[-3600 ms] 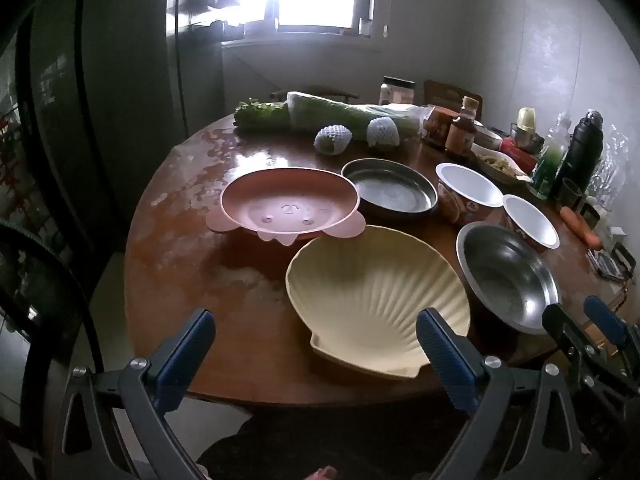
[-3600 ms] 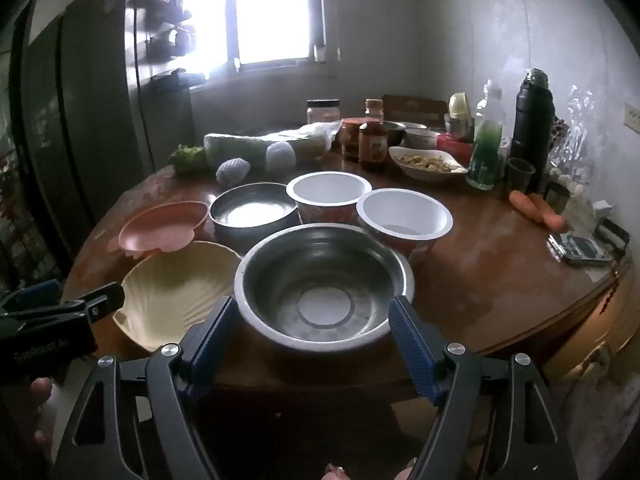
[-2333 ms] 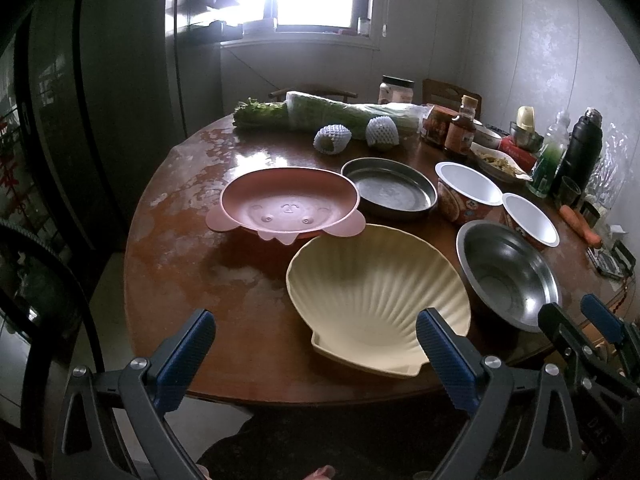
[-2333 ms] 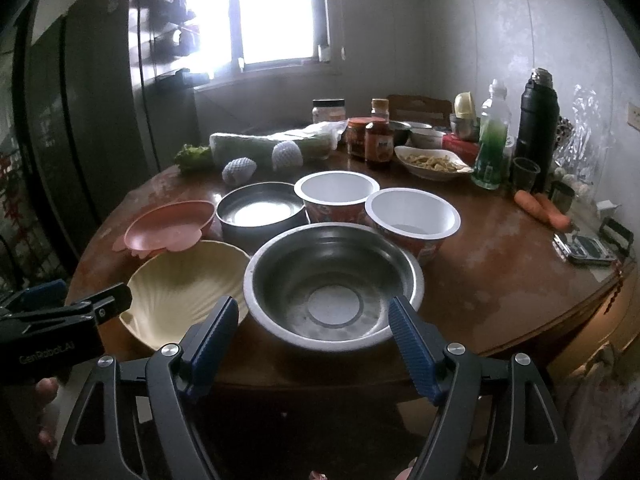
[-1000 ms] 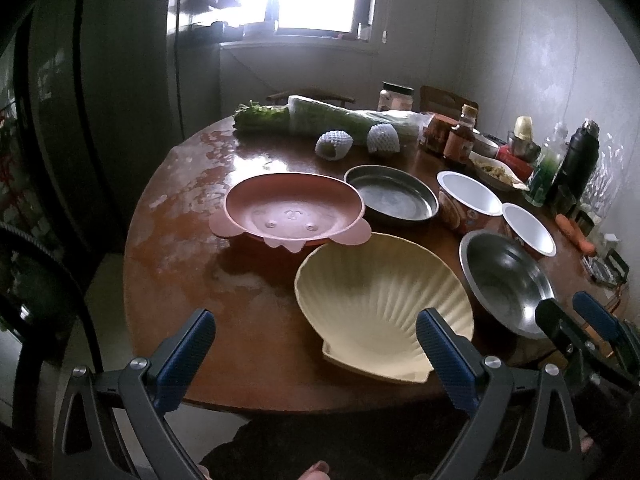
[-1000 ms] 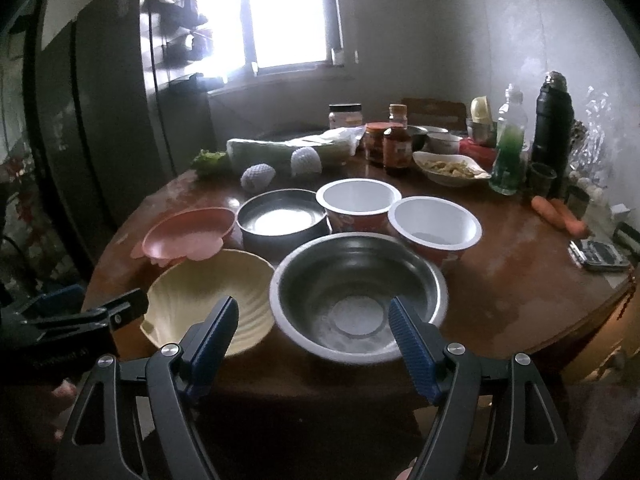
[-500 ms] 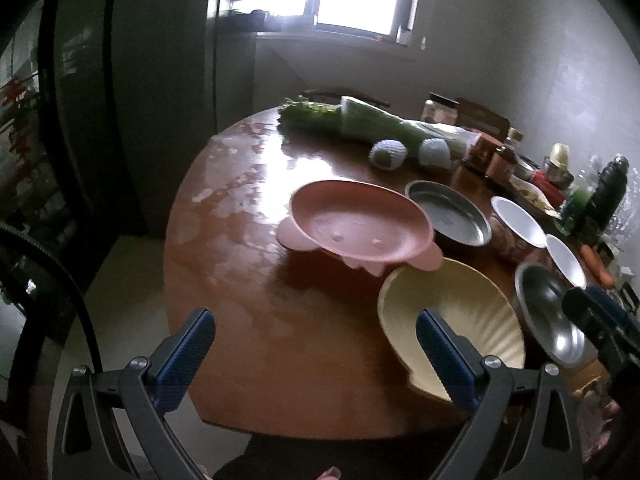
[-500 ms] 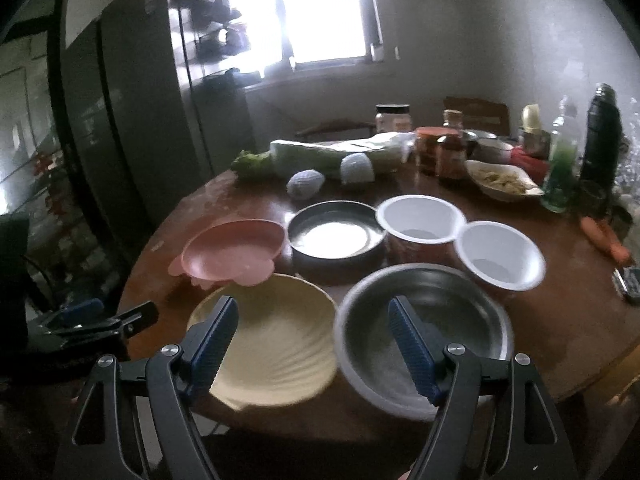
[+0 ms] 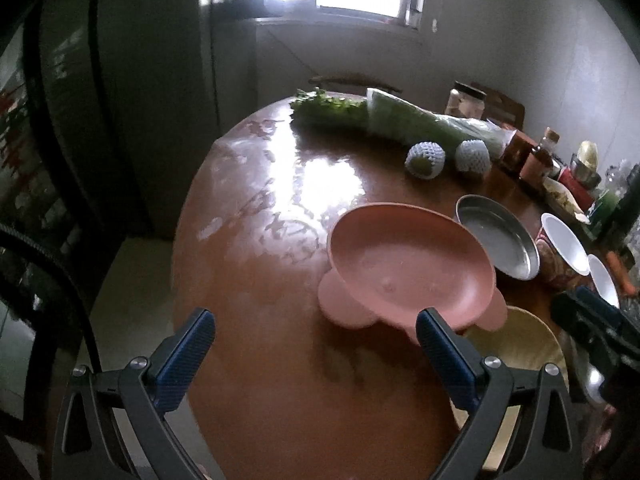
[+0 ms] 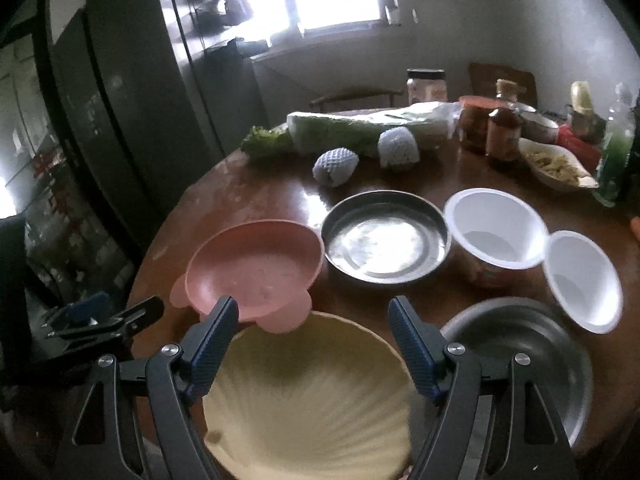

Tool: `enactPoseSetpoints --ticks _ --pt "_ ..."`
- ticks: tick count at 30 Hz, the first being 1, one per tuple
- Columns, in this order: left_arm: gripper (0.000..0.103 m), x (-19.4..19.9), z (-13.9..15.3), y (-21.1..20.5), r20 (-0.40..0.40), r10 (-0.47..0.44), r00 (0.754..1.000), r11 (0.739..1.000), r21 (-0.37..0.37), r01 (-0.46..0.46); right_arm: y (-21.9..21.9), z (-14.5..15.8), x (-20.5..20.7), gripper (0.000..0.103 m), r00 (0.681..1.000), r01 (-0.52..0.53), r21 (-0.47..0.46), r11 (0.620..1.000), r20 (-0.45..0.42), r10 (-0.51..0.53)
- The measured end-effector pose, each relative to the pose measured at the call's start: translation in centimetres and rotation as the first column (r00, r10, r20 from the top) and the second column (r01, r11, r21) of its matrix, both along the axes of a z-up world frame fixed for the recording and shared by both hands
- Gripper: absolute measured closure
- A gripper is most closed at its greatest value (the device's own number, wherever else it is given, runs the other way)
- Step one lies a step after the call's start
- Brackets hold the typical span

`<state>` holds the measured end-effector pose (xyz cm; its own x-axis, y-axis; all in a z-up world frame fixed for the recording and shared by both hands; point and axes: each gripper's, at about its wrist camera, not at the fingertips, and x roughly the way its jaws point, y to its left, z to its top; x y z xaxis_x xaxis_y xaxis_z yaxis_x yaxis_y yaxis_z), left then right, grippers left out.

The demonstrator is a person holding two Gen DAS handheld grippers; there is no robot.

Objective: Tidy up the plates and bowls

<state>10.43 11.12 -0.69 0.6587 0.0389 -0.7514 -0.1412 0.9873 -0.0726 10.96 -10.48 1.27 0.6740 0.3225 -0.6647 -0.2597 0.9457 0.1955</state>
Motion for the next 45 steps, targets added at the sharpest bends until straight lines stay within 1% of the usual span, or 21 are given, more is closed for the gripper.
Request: enactPoseSetpoints --ticks 3,8,10,13,17,19,20,22,23,24,25,26,28,30,32,36,41,44,45 --pt "0.002 1.9 -0.6 0.1 -0.022 -0.017 1.000 1.000 0.024 0.018 0.7 -0.8 1.3 0.024 1.000 0.002 -0.006 1.000 -0.017 -0.002" --pt "0.002 4.6 -1.9 0.3 -0.062 -0.026 0.998 0.999 0.023 0.027 1.8 -2.3 3.2 0.026 0.998 0.003 -0.032 0.999 -0.066 -0.005" --pt "0.003 5.3 -2.1 0.3 -0.065 -0.036 0.997 0.999 0.011 0.036 2.0 -2.8 3.8 0.035 0.996 0.002 -0.032 0.999 -0.085 -0.005" --pt "0.008 6.0 -2.6 0.4 -0.077 -0.056 0.995 0.998 -0.023 0.054 2.4 -3.5 4.7 0.042 0.994 0.003 -0.045 0.999 -0.106 -0.008" --pt "0.012 6.8 -3.2 0.2 -0.091 -0.069 0.993 0.997 -0.027 0.067 2.9 -4.1 5.5 0.047 0.992 -0.008 -0.051 0.999 -0.124 0.001" --pt "0.017 7.0 -3.4 0.2 -0.095 -0.073 0.993 0.997 -0.029 0.071 3.1 -4.4 5.8 0.053 0.990 -0.015 -0.054 0.998 -0.140 0.007" --pt "0.019 7.1 -3.5 0.2 -0.098 -0.078 0.992 0.997 -0.035 0.075 3.2 -4.7 6.0 0.054 0.989 -0.016 -0.058 0.998 -0.149 0.007" --pt "0.032 7.3 -3.7 0.1 -0.104 -0.092 0.990 0.995 -0.054 0.087 3.3 -5.0 6.3 0.059 0.988 -0.017 -0.061 0.998 -0.157 0.007" --pt "0.037 7.4 -3.8 0.1 -0.109 -0.098 0.989 0.994 -0.063 0.092 3.4 -5.0 6.4 0.060 0.987 -0.020 -0.052 0.998 -0.160 0.011" --pt "0.044 7.4 -3.9 0.1 -0.113 -0.103 0.988 0.993 -0.073 0.095 3.4 -5.0 6.5 0.063 0.987 -0.023 -0.045 0.999 -0.159 0.015" --pt "0.049 7.5 -4.1 0.1 -0.123 -0.107 0.987 0.992 -0.083 0.097 3.5 -4.9 6.6 0.066 0.988 -0.023 -0.048 0.999 -0.155 0.015" --pt "0.052 7.5 -4.0 0.0 -0.116 -0.110 0.987 0.992 -0.079 0.101 3.7 -4.8 6.6 0.068 0.989 -0.029 -0.053 0.998 -0.147 0.021" --pt "0.061 7.4 -3.9 -0.1 -0.115 -0.123 0.986 0.990 -0.089 0.114 4.0 -4.7 6.8 0.073 0.990 -0.038 -0.057 0.998 -0.141 0.029" --pt "0.062 7.3 -3.8 -0.1 -0.113 -0.122 0.986 0.989 -0.096 0.111 4.3 -4.5 6.9 0.076 0.990 -0.047 -0.057 0.997 -0.134 0.039" --pt "0.062 7.0 -3.7 0.2 -0.112 -0.116 0.987 0.989 -0.102 0.104 4.7 -4.2 6.9 0.076 0.992 -0.048 -0.078 0.996 -0.117 0.039" --pt "0.062 6.1 -3.3 0.7 -0.107 -0.103 0.989 0.989 -0.114 0.090 5.3 -3.5 7.0 0.076 0.993 -0.070 -0.076 0.995 -0.100 0.062" --pt "0.062 4.5 -2.6 1.2 -0.081 -0.054 0.995 0.995 -0.093 0.047 6.6 -2.9 7.8 0.076 0.990 -0.118 -0.105 0.987 -0.094 0.108" --pt "0.062 3.8 -2.4 1.5 -0.075 -0.032 0.997 0.996 -0.086 0.025 7.2 -2.9 8.3 0.076 0.985 -0.145 -0.095 0.985 -0.104 0.135" --pt "0.062 3.7 -2.4 1.6 -0.076 -0.025 0.997 0.996 -0.085 0.019 7.5 -2.9 8.5 0.076 0.984 -0.153 -0.103 0.983 -0.106 0.142"
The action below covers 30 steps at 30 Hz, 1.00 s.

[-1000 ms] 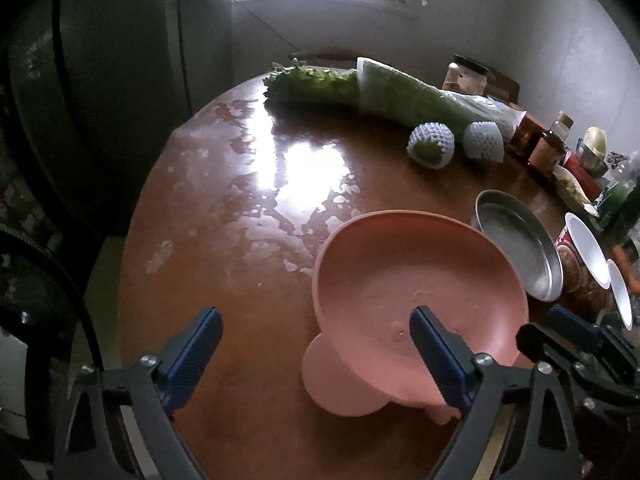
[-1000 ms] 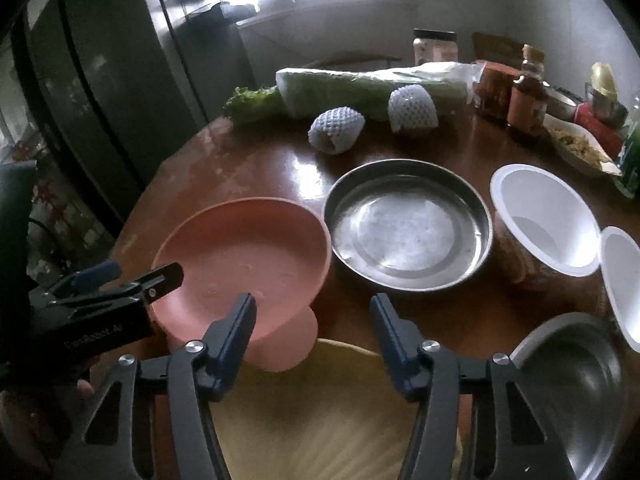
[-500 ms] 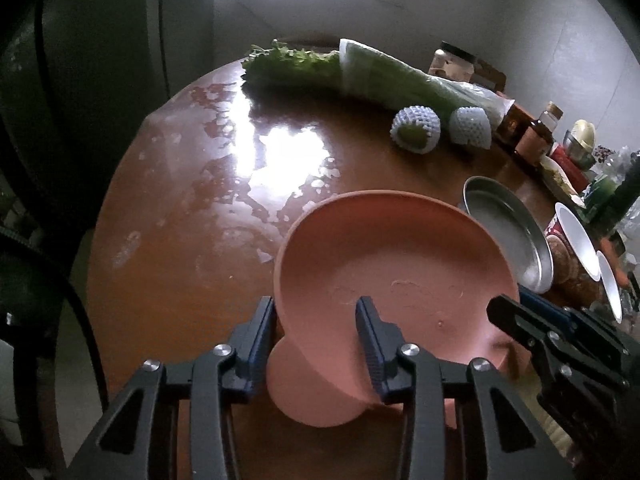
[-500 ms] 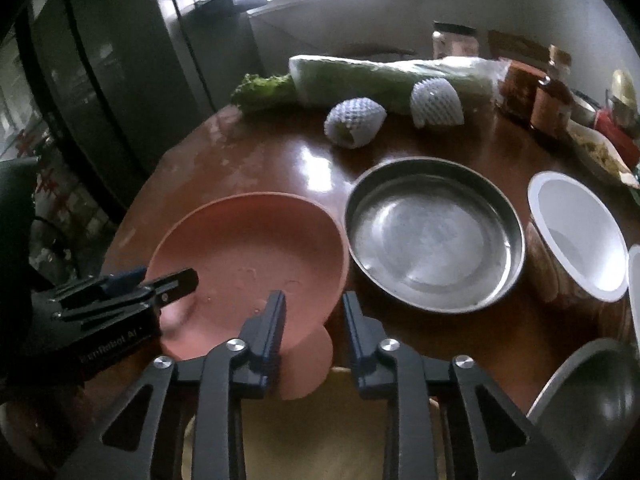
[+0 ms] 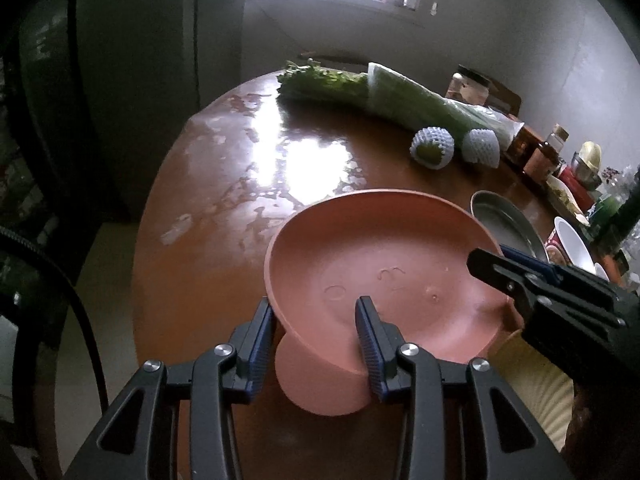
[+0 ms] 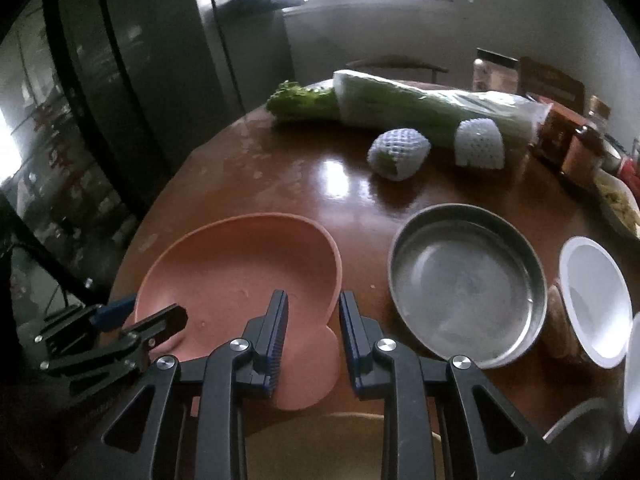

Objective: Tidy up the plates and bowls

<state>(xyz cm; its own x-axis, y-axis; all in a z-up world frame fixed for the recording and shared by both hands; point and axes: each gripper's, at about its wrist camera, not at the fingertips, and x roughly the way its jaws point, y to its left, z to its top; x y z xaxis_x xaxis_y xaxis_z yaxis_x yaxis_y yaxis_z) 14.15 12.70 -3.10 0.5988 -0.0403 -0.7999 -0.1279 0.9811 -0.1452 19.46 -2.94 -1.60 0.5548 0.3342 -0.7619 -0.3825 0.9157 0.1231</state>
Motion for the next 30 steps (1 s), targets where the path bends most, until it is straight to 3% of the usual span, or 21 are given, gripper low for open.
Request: enactPoseSetpoints --ticks 8,19,30 --pt "0.062 -1.2 -0.2 -0.3 -0.002 0.028 1.000 1.000 0.011 -0.027 0.9 -0.8 0.7 0.076 1.000 -0.023 -0.032 0.999 -0.008 0.023" --pt "0.062 -2.5 -0.6 -2.6 -0.015 -0.033 0.999 0.999 0.023 0.034 0.5 -1.8 1.4 0.076 1.000 -0.013 -0.082 0.997 -0.003 0.012" --pt "0.061 -2.7 -0.5 -2.8 -0.016 -0.026 1.000 0.999 0.020 0.026 0.6 -1.9 1.2 0.075 1.000 -0.019 -0.095 0.995 0.005 0.020"
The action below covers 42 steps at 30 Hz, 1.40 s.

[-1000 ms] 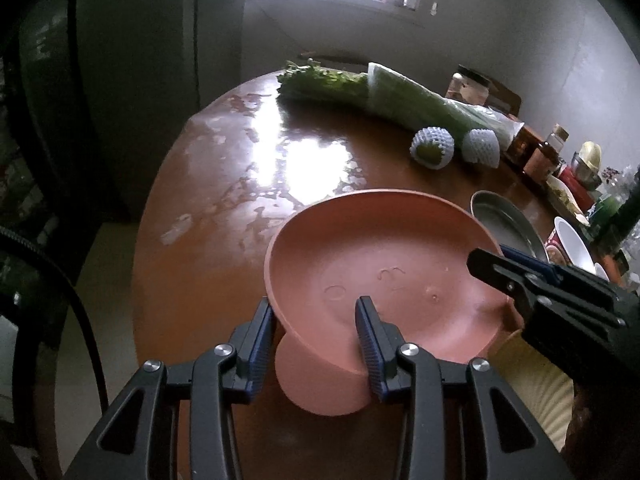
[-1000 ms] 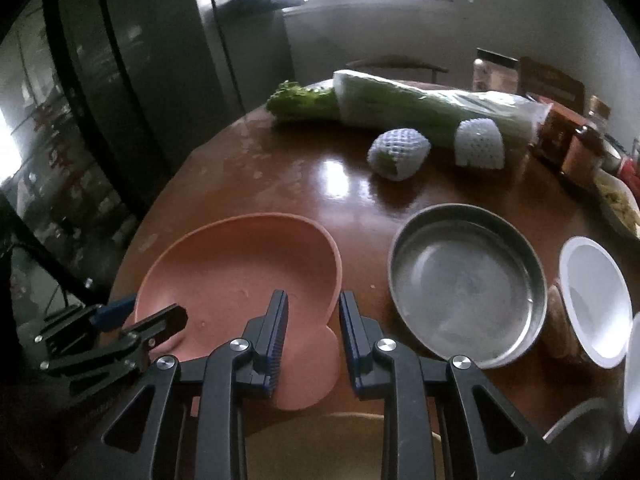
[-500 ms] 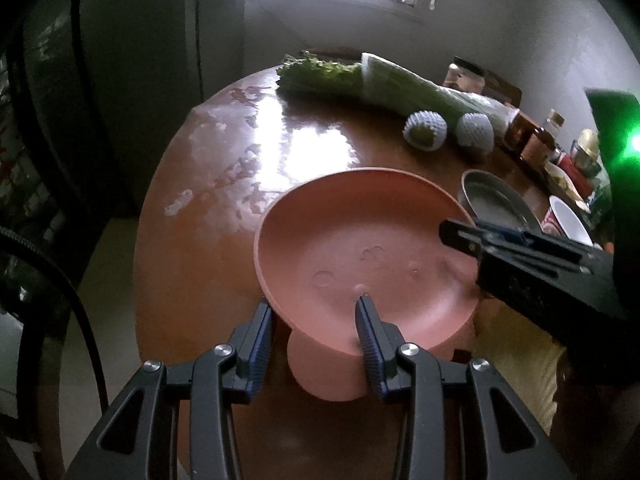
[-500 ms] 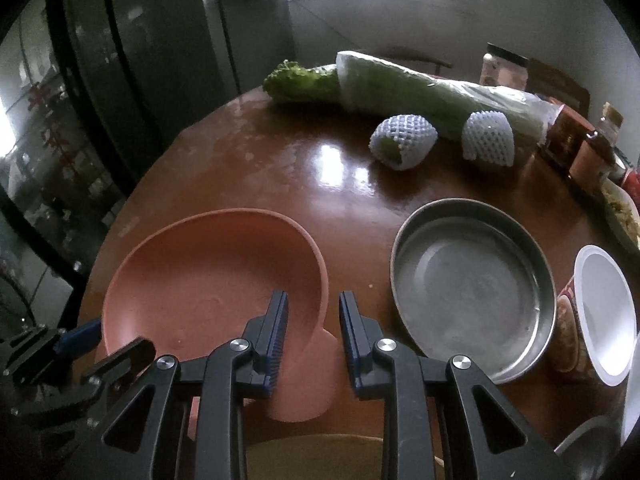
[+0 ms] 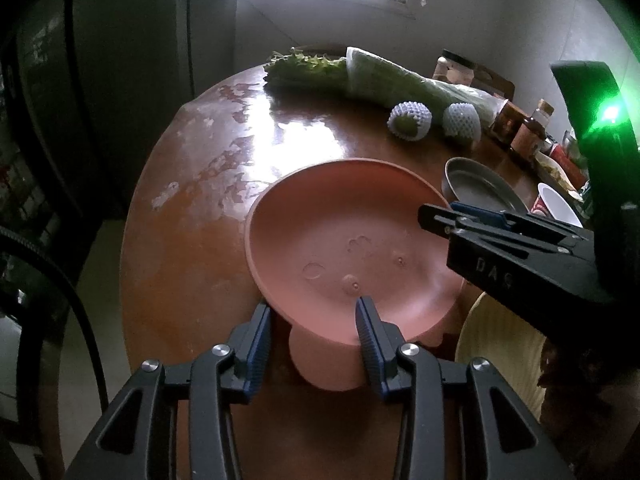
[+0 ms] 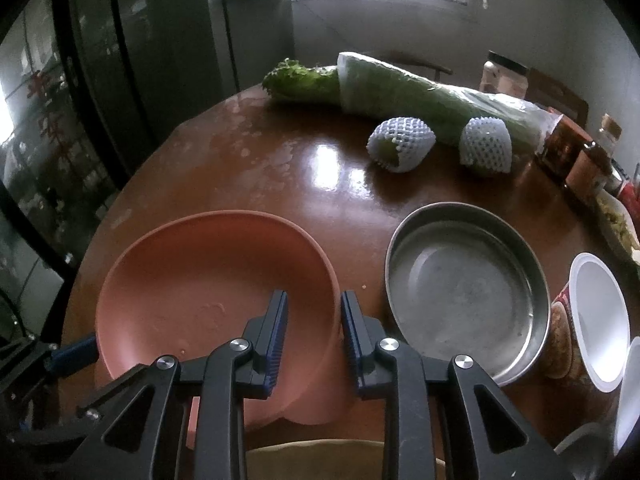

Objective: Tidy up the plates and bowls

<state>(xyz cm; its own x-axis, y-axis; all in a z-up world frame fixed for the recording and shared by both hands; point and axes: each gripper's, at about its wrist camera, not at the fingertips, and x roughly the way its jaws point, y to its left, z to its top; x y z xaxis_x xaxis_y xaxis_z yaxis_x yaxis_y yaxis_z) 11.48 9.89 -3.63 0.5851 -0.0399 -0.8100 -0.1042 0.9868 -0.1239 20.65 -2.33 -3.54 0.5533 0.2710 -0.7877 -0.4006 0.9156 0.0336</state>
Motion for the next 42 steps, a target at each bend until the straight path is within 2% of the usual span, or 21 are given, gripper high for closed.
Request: enactPoseSetpoints --ticks 3,6,9,17,27,31,36,42 --pt "0.061 0.0 -0.1 0.2 -0.012 0.007 1.000 1.000 -0.016 -0.007 0.0 0.2 -0.2 0.075 1.000 -0.009 0.008 1.000 0.012 0.009" --pt "0.058 -0.2 0.1 0.6 -0.004 0.026 1.000 1.000 0.011 -0.026 -0.1 0.8 -0.6 0.073 0.999 -0.013 0.025 1.000 0.036 0.012" --pt "0.056 -0.5 0.5 0.9 0.003 0.041 0.999 0.999 0.027 -0.041 -0.3 1.7 -1.2 0.066 0.997 -0.013 0.037 0.999 0.072 0.010" --pt "0.053 -1.6 1.5 1.3 0.030 0.054 0.998 0.998 0.037 -0.055 -1.7 4.0 -2.8 0.064 0.994 -0.015 0.087 0.996 0.108 0.006" --pt "0.047 -3.7 3.7 0.0 0.086 0.025 0.996 0.999 0.033 -0.028 -4.8 7.1 -7.3 0.057 0.989 -0.026 0.157 0.987 0.150 0.003" --pt "0.047 -4.8 3.9 -1.0 0.091 -0.009 0.996 1.000 0.028 0.007 -6.4 7.0 -10.4 0.056 0.992 -0.043 0.196 0.980 0.122 0.019" --pt "0.047 -5.5 3.8 -2.7 0.082 -0.052 0.995 0.998 0.026 0.050 -8.0 6.2 -14.6 0.056 0.995 -0.045 0.197 0.979 0.097 0.026" --pt "0.047 -6.2 3.1 -4.8 0.061 -0.101 0.993 0.995 0.014 0.100 -10.5 3.9 -18.5 0.056 0.999 0.021 0.207 0.978 0.023 -0.026"
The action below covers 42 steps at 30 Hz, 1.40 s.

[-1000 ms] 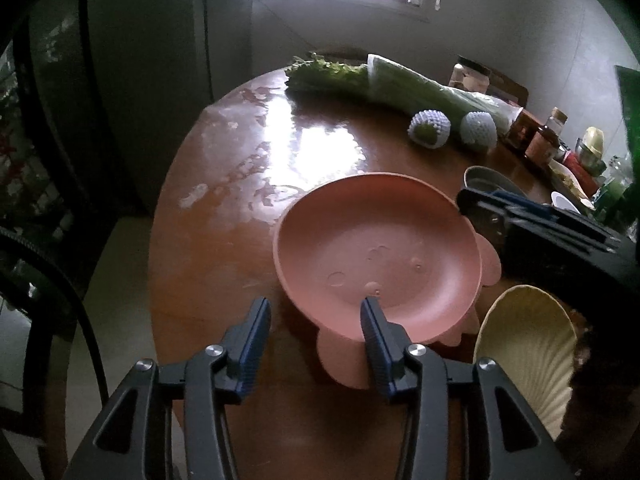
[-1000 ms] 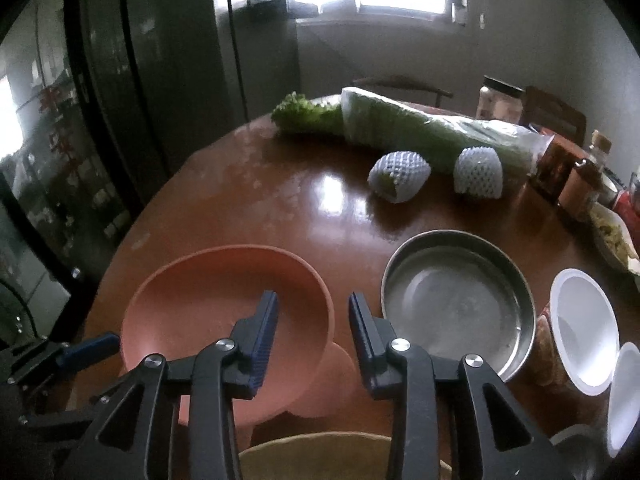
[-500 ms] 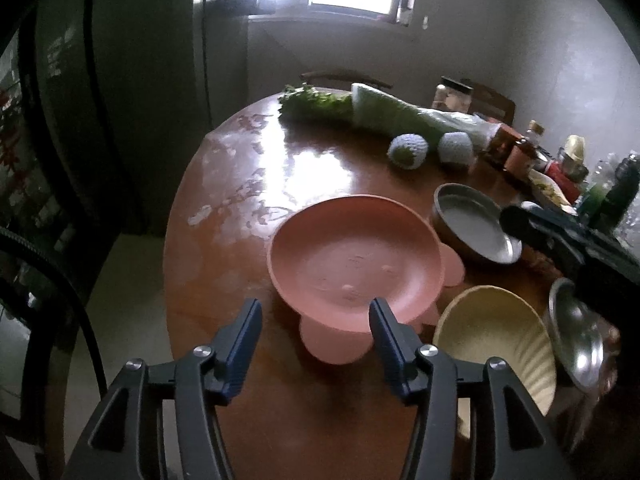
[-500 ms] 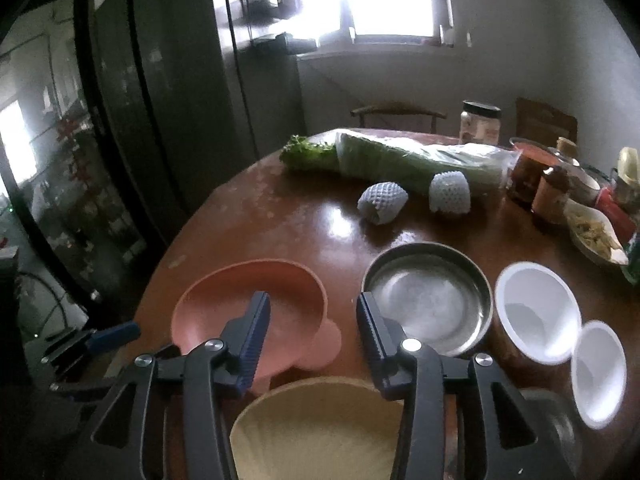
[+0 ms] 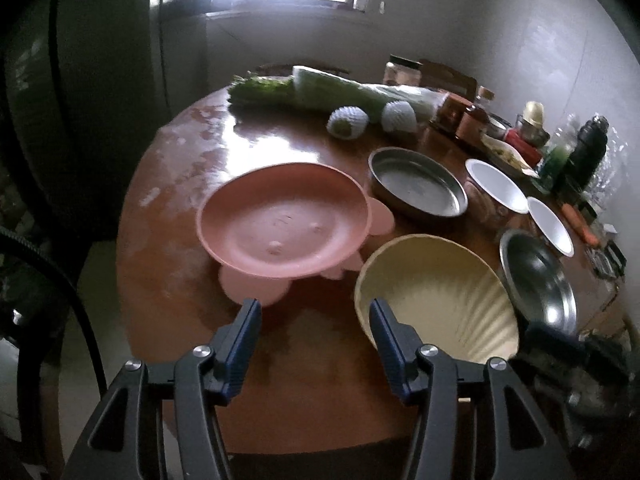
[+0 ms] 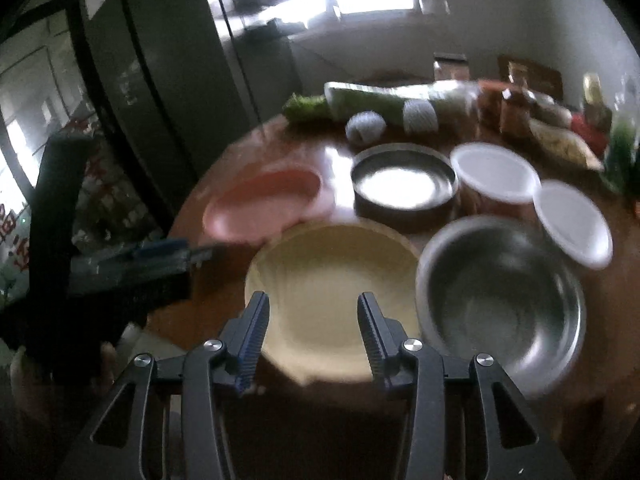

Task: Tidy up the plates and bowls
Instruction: 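Move the left tool to the cream shell plate and grip its rim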

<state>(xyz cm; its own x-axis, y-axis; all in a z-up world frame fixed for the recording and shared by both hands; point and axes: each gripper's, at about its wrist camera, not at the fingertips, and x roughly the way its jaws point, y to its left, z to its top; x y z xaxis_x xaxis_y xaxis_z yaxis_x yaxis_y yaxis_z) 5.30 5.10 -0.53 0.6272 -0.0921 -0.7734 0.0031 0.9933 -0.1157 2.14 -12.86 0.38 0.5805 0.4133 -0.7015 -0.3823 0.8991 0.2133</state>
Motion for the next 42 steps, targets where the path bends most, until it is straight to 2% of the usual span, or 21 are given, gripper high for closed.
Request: enactPoseSetpoints --ticks 9,15,20,27,32,34,40,42 --pt "0.047 0.1 -0.9 -1.5 -0.024 -0.016 1.000 1.000 0.012 0.017 -2.2 -1.9 -2.0 0.055 0.997 0.064 -0.016 0.998 -0.041 -0.065" --pt "0.047 0.9 -1.9 -1.9 -0.046 -0.016 0.999 1.000 0.011 0.017 -3.5 -2.5 -1.4 0.050 0.988 0.129 0.024 0.991 -0.084 -0.127" --pt "0.047 1.5 -2.5 -2.1 -0.054 -0.020 0.998 1.000 0.000 0.020 -3.7 -3.4 -0.2 0.050 0.980 0.169 0.036 0.985 -0.117 -0.164" --pt "0.047 2.5 -3.2 -2.2 -0.059 -0.027 0.998 1.000 -0.015 0.026 -3.2 -3.9 0.9 0.050 0.980 0.172 0.034 0.985 -0.103 -0.168" --pt "0.048 2.7 -4.0 -2.7 -0.056 -0.046 0.997 0.999 -0.029 0.044 -2.7 -4.4 1.4 0.060 0.982 0.162 0.018 0.987 -0.103 -0.159" --pt "0.052 2.6 -4.1 -2.9 -0.058 -0.062 0.996 0.997 -0.047 0.059 -2.7 -4.5 1.5 0.064 0.983 0.157 0.019 0.987 -0.101 -0.154" --pt "0.055 1.8 -3.8 -3.8 -0.048 -0.077 0.996 0.997 -0.003 0.077 -2.1 -4.3 1.2 0.066 0.987 0.136 0.007 0.991 -0.086 -0.135" --pt "0.055 1.6 -3.8 -3.8 -0.050 -0.080 0.996 0.997 -0.009 0.079 -2.2 -4.2 1.1 0.066 0.987 0.138 0.006 0.990 -0.082 -0.137"
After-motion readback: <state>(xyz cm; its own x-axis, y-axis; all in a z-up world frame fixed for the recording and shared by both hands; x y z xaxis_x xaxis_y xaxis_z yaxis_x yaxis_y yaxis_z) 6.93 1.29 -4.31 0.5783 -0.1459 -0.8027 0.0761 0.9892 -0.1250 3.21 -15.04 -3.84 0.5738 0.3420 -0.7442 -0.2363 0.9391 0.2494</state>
